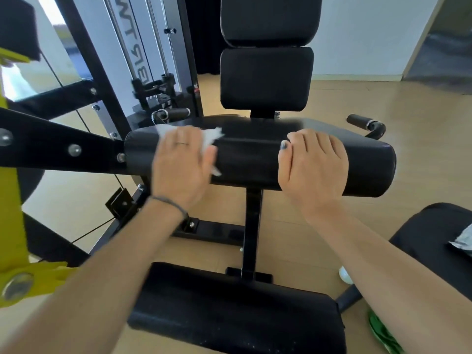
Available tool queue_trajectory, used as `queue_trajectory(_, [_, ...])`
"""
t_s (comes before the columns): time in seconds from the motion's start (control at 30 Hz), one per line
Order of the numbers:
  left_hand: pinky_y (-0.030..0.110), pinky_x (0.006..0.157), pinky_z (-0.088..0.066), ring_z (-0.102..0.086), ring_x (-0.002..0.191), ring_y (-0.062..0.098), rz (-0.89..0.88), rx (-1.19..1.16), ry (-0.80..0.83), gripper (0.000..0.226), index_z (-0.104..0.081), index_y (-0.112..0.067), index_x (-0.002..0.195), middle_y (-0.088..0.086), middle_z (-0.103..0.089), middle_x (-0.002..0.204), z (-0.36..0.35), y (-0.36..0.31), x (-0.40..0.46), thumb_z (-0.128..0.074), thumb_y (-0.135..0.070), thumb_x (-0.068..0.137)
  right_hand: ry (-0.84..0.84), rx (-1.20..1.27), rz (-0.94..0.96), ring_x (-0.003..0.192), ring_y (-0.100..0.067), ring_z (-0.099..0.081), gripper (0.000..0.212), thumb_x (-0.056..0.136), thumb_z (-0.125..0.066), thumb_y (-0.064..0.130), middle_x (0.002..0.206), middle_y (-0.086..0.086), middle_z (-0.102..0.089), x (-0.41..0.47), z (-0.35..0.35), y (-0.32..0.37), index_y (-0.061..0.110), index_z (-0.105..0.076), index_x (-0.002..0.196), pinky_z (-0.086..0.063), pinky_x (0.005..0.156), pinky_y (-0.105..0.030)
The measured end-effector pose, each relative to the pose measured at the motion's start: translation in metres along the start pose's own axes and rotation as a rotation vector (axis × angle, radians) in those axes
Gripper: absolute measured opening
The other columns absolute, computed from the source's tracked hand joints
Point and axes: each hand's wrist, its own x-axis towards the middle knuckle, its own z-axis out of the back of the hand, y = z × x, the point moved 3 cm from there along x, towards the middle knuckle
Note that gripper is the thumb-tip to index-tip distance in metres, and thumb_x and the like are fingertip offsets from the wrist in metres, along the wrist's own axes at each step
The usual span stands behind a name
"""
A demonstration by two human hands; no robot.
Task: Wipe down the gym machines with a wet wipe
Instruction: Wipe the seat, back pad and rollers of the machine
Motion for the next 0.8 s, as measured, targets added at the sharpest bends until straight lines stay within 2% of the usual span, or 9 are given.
queue_trajectory(0.13, [0.042, 0.117, -0.03, -0.044, 0.132, 0.028, -0.208, -0.101, 0.006, 0.053, -0.047, -0.007, 0.14, 0.011, -0.051, 0.139, -0.01, -0.083, -0.008, -0.023, -0.04, 0.107, -0.015, 0.009, 0.026, 0.094, -0.028, -0.062, 0.047, 0.108, -0.023, 0.034, 0.103, -0.009, -0.068, -0.002, 0.001, 0.0, 0.011, -0.065, 0.108, -0.044, 0.09, -0.043])
queue_trajectory(0.23, [0.039, 0.115, -0.032, -0.046, 0.129, 0.027, -0.269, -0.093, 0.048, 0.047, -0.048, -0.01, 0.139, 0.009, -0.053, 0.137, -0.006, -0.043, -0.002, -0.027, -0.036, 0.105, -0.044, 0.024, 0.019, 0.091, -0.029, -0.061, 0.045, 0.108, -0.026, 0.032, 0.101, -0.009, -0.068, -0.002, 0.002, 0.0, 0.01, -0.064, 0.106, -0.045, 0.087, -0.043])
queue_trajectory(0.33, [0.04, 0.111, -0.035, -0.047, 0.124, 0.026, 0.016, -0.116, -0.015, 0.044, -0.051, -0.013, 0.131, 0.009, -0.054, 0.132, -0.005, 0.048, 0.0, -0.021, -0.033, 0.107, -0.03, 0.021, -0.001, 0.089, -0.029, -0.06, 0.046, 0.109, -0.025, 0.033, 0.099, -0.01, -0.067, -0.003, 0.0, 0.0, 0.01, -0.064, 0.105, -0.044, 0.085, -0.043])
queue_trajectory(0.4, [0.034, 0.107, -0.036, -0.048, 0.121, 0.021, 0.284, -0.264, -0.058, 0.047, -0.05, -0.014, 0.132, 0.008, -0.052, 0.135, -0.006, 0.087, -0.001, -0.017, -0.035, 0.108, -0.007, 0.024, -0.007, 0.089, -0.029, -0.06, 0.046, 0.109, -0.024, 0.034, 0.1, -0.011, -0.067, -0.002, -0.001, 0.0, 0.01, -0.064, 0.106, -0.044, 0.086, -0.042])
queue_trajectory(0.5, [0.016, 0.085, -0.03, -0.049, 0.103, 0.013, 0.722, -0.543, -0.206, 0.045, -0.05, -0.005, 0.128, 0.009, -0.052, 0.124, -0.02, 0.084, -0.002, -0.019, -0.033, 0.11, -0.013, 0.015, -0.006, 0.09, -0.029, -0.061, 0.044, 0.109, -0.028, 0.034, 0.1, -0.011, -0.067, -0.002, -0.001, -0.001, 0.01, -0.064, 0.106, -0.046, 0.085, -0.042])
queue_trajectory(0.57, [0.013, 0.08, -0.027, -0.047, 0.099, 0.013, 0.866, -0.573, -0.273, 0.043, -0.05, 0.0, 0.124, 0.009, -0.051, 0.117, -0.026, 0.073, -0.003, -0.021, -0.029, 0.11, -0.021, 0.011, -0.003, 0.09, -0.028, -0.061, 0.044, 0.108, -0.029, 0.034, 0.099, -0.01, -0.068, -0.002, -0.002, 0.0, 0.011, -0.065, 0.105, -0.047, 0.085, -0.042])
queue_trajectory(0.63, [0.02, 0.088, -0.033, -0.05, 0.117, 0.025, 0.943, -0.558, -0.314, 0.045, -0.046, -0.002, 0.133, 0.013, -0.05, 0.131, -0.027, 0.068, -0.003, -0.021, -0.031, 0.109, -0.028, 0.009, -0.004, 0.089, -0.028, -0.062, 0.043, 0.108, -0.029, 0.034, 0.099, -0.01, -0.068, -0.003, -0.002, 0.0, 0.011, -0.065, 0.104, -0.046, 0.084, -0.041])
queue_trajectory(0.7, [0.035, 0.101, -0.038, -0.044, 0.13, 0.033, 1.004, -0.53, -0.319, 0.05, -0.038, -0.003, 0.144, 0.017, -0.044, 0.144, -0.029, 0.063, -0.005, -0.022, -0.033, 0.108, -0.041, 0.005, -0.007, 0.089, -0.028, -0.062, 0.043, 0.108, -0.03, 0.034, 0.099, -0.01, -0.068, -0.003, -0.003, -0.001, 0.011, -0.066, 0.104, -0.046, 0.084, -0.041])
queue_trajectory(0.8, [0.04, 0.122, -0.014, -0.019, 0.148, 0.037, 0.95, -0.52, -0.322, 0.059, -0.018, 0.0, 0.156, 0.023, -0.019, 0.161, -0.03, 0.029, -0.016, -0.023, -0.032, 0.107, -0.088, -0.001, 0.005, 0.088, -0.028, -0.062, 0.041, 0.108, -0.032, 0.033, 0.097, -0.01, -0.068, -0.004, -0.003, 0.0, 0.01, -0.066, 0.103, -0.046, 0.083, -0.04])
